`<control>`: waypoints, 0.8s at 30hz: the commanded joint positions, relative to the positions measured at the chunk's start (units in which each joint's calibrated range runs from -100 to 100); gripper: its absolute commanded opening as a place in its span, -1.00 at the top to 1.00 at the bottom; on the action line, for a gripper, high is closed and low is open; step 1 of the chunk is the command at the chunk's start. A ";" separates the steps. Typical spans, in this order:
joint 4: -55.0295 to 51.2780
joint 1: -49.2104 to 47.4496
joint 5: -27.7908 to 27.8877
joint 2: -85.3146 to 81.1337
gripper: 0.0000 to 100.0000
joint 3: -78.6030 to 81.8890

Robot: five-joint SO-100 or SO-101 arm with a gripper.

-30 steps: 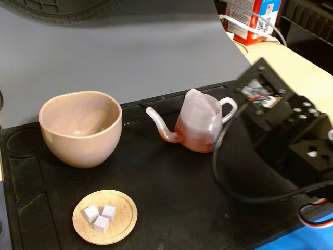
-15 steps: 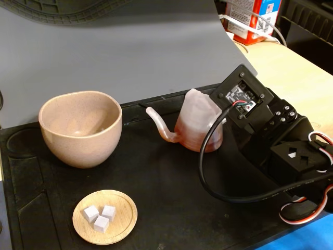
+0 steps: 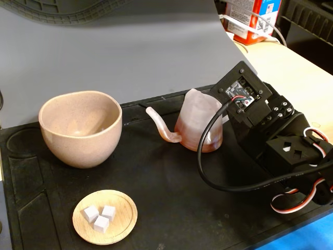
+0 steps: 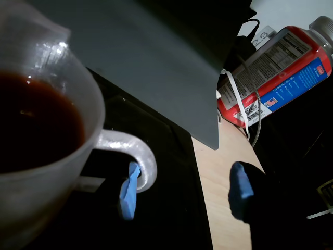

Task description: Pick up a kettle and pour liquid into a cup.

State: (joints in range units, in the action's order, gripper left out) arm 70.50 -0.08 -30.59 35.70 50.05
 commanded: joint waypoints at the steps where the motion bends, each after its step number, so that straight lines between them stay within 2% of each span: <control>1: 0.88 0.34 -0.08 -0.38 0.56 -1.86; 24: 0.88 0.19 -0.40 3.29 0.57 -7.22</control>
State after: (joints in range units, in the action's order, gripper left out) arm 70.50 -0.15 -30.80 39.47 44.30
